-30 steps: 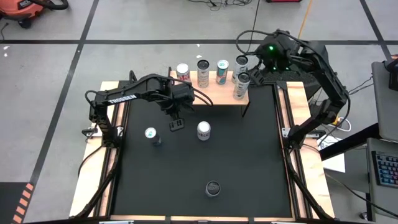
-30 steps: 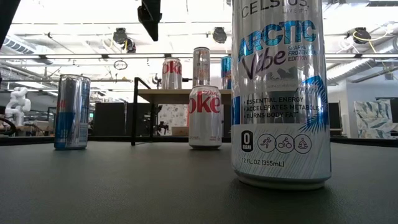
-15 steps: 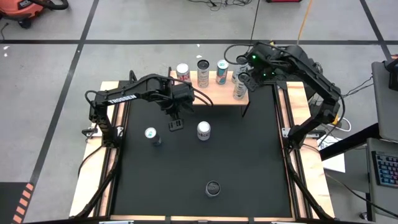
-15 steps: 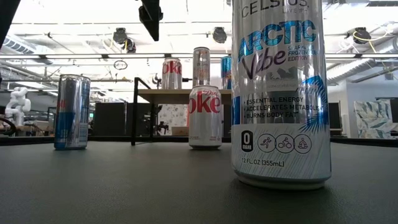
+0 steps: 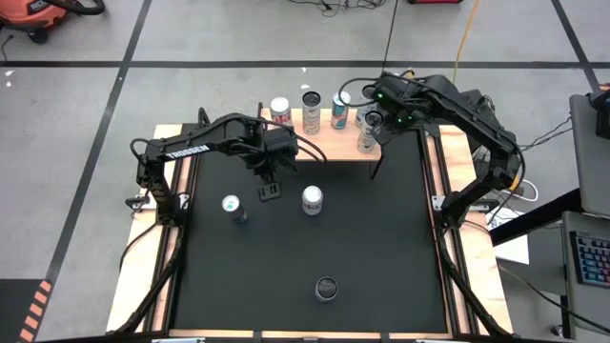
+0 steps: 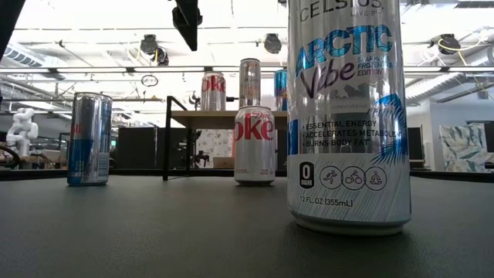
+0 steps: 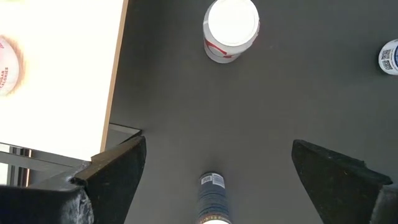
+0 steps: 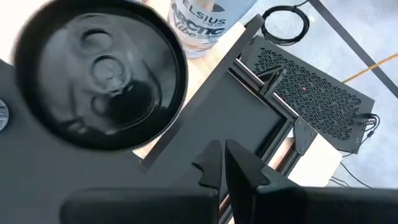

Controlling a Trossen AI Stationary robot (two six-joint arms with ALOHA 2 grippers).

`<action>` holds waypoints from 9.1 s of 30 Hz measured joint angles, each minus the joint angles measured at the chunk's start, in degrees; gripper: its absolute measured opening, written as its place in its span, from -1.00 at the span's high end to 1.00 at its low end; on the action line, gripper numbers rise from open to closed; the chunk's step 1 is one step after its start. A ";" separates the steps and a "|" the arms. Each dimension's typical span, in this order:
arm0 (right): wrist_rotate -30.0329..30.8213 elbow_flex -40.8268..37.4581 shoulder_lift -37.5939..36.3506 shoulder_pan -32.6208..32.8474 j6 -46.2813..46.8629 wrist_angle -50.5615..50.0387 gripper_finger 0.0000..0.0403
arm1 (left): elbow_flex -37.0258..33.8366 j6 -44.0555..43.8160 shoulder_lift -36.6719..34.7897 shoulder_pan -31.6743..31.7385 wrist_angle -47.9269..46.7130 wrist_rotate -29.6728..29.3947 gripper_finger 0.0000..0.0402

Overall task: Place canned beverage on shelf
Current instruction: Put the white and yellow soda can aligned with the other white and yellow soda can on the shelf

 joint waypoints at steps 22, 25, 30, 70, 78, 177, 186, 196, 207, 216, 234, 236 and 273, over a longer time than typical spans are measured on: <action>-4.78 -1.75 0.23 -0.64 0.71 10.01 1.00 | 0.00 0.02 0.00 -0.02 0.00 0.00 -0.98; -5.06 -1.75 0.23 -0.64 0.80 10.85 1.00 | 0.00 0.12 0.00 -0.02 0.00 -0.02 -0.98; -4.64 -1.75 0.49 -0.64 0.80 11.96 1.00 | 0.00 0.26 0.00 -0.02 0.00 0.00 -0.98; -13.70 -1.75 0.82 -0.15 3.62 10.08 1.00 | 0.00 0.39 0.00 -0.02 0.00 -0.02 -0.98; -13.64 -1.75 4.26 -0.15 2.58 11.85 1.00 | 0.00 0.41 0.00 -0.02 0.00 -0.02 -0.98; -13.63 -1.73 5.63 1.68 2.14 26.27 1.00 | 0.00 1.40 0.00 0.00 0.01 -0.02 -0.98; -18.08 -1.73 5.51 2.84 2.27 24.98 1.00 | 0.00 1.40 0.00 0.00 0.00 -0.02 -0.98; -18.19 -1.73 7.04 3.55 2.28 27.05 1.00 | 0.00 1.42 0.00 0.00 0.00 -0.04 -0.98; -18.31 -1.73 8.71 3.58 1.52 31.85 1.00 | 0.00 1.46 0.00 0.00 0.00 -0.02 -0.98; -18.27 -1.73 8.71 3.58 1.87 35.13 1.00 | 0.00 1.46 -0.02 0.00 0.00 -0.02 -0.98; -18.13 -1.75 8.25 4.66 1.85 27.53 1.00 | 0.00 1.46 0.00 0.00 0.00 -0.02 -0.98; -18.25 -1.75 8.25 5.07 1.85 27.58 1.00 | 0.00 1.46 0.00 0.00 0.00 -0.02 -0.98; -21.07 -1.73 11.33 5.86 1.19 37.49 1.00 | 0.00 1.46 0.00 0.00 0.00 -0.04 -0.98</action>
